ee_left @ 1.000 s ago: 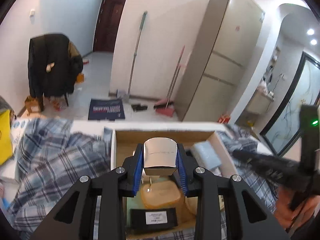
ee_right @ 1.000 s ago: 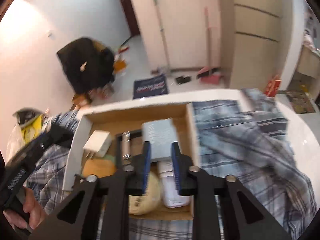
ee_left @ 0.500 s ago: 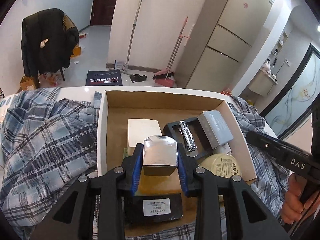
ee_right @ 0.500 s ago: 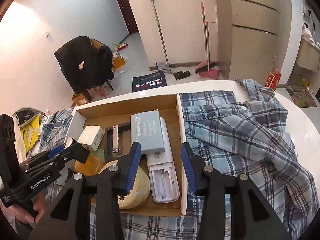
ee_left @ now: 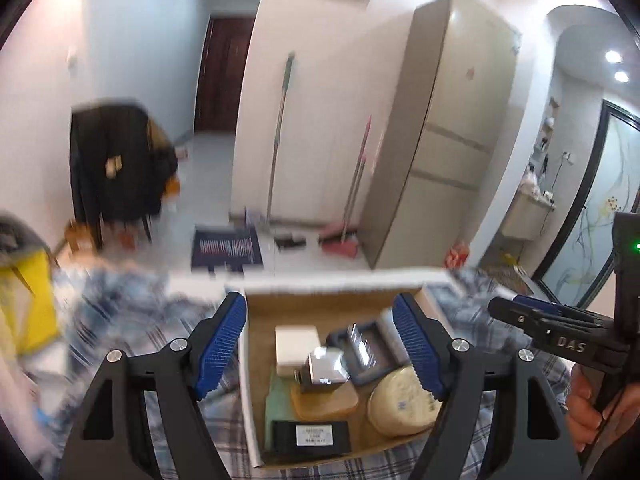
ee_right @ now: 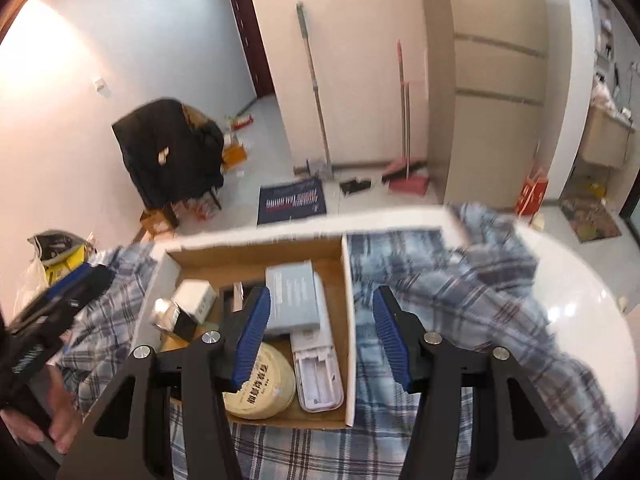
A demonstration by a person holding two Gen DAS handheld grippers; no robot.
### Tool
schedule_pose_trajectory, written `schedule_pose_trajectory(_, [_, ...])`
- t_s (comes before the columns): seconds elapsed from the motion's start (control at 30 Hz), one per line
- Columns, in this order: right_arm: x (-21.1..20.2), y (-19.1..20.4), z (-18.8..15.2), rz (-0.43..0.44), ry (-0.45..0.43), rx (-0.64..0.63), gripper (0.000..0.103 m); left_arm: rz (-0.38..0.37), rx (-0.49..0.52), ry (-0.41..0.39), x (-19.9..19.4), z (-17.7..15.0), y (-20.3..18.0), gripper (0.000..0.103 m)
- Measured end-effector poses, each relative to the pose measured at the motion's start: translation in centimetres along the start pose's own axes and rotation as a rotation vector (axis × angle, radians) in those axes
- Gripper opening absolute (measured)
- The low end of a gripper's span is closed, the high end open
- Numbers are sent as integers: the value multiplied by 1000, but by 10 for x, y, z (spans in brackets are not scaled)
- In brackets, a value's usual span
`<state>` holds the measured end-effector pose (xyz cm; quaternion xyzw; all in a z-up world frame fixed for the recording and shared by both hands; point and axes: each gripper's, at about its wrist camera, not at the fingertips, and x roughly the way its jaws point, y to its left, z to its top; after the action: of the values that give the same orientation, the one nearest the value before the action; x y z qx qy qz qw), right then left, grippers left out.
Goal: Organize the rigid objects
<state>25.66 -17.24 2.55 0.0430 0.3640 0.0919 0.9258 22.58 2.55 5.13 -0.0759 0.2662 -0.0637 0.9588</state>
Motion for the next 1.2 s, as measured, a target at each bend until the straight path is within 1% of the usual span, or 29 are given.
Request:
schedule_pose_trajectory(0.03, [-10,0,4,-8,-24,-6,58,3,15,-43,-16,6,-4,90])
schedule_pose_trajectory(0.1, [-35,4,10,-20,-88,-14,58,-1,35,-150,-54,16,-14,91])
schedule_pose_trajectory(0.2, [-74,8,13,-23,-170,-28,62,1,57,-256,-96,23,-26,92])
schedule_pose_trajectory(0.27, [-102,12,12,-36,-238,-37,64,7,80,-324,-123,24,-34,103])
schedule_pose_trajectory(0.37, [-140,18,8,-41,-330,-43,69,15,133,-442,-164,21,-45,103])
schedule_pose_trajectory(0.43, [-161,22,5,-33,-385,-46,78,36,151,-480,-181,19,-51,103])
schedule_pose_trajectory(0.5, [-186,28,-3,-22,-462,-62,98,46,156,-523,-201,15,-54,103])
schedule_pose_trajectory(0.53, [-197,32,-8,-25,-502,-72,102,47,152,-552,-212,13,-55,103])
schedule_pose_trajectory(0.6, [-217,40,-19,-48,-582,-104,103,56,150,-577,-226,9,-56,103])
schedule_pose_trajectory(0.67, [-234,48,-29,-65,-626,-137,103,56,150,-595,-241,6,-56,103])
schedule_pose_trajectory(0.77, [-249,54,-45,-59,-651,-154,103,49,157,-621,-261,-5,-58,103])
schedule_pose_trajectory(0.9, [-248,53,-71,-75,-681,-142,103,32,192,-677,-278,-34,-56,103])
schedule_pose_trajectory(0.93, [-246,50,-77,-81,-682,-138,103,41,175,-679,-278,-41,-55,103])
schedule_pose_trajectory(1.0, [-237,45,-91,-80,-681,-120,103,49,148,-655,-273,-57,-49,103])
schedule_pose_trajectory(1.03, [-238,42,-97,-76,-676,-108,103,44,147,-643,-270,-64,-48,103])
schedule_pose_trajectory(1.1, [-229,39,-108,-39,-665,-96,103,35,140,-624,-262,-81,-46,103])
schedule_pose_trajectory(1.2, [-212,35,-126,-45,-672,-107,103,40,131,-602,-242,-100,-47,103])
